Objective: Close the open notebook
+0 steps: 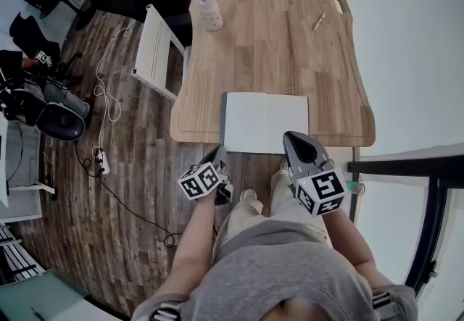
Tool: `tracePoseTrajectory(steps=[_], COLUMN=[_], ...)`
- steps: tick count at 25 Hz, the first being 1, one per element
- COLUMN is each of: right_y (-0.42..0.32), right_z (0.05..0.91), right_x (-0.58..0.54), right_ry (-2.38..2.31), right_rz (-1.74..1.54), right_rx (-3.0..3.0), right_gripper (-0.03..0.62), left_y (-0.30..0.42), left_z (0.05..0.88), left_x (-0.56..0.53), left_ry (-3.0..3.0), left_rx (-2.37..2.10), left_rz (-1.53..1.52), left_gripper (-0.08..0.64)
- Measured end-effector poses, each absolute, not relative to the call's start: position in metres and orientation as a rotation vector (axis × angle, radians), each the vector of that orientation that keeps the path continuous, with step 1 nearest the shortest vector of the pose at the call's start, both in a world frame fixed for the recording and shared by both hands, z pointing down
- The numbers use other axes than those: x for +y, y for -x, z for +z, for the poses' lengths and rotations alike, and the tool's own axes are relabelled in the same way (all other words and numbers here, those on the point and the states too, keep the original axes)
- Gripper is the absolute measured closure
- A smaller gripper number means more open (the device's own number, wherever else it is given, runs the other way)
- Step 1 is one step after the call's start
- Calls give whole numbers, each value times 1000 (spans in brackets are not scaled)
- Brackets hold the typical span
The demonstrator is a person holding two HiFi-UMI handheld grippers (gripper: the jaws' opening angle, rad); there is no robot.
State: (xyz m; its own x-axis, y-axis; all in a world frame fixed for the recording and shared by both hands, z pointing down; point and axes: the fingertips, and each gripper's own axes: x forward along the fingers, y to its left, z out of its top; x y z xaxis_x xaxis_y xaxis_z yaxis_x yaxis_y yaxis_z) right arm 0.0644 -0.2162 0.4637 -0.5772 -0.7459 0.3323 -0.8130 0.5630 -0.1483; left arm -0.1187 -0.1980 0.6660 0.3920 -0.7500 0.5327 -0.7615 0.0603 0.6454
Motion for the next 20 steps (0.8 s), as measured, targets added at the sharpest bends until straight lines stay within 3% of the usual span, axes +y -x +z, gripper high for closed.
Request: tracePoseTrajectory(steps=[20], right_y=[-83], right_z=[448], right_x=[-179], right_ry=[-1415], right_rz=[391], right_rx=[-2552], right_gripper=[591], left_y=[73], left_z=[571], left_x=[-199], left_ry=[-1964], left_rx=[-1224], left_rz=[-72], left_gripper=[548])
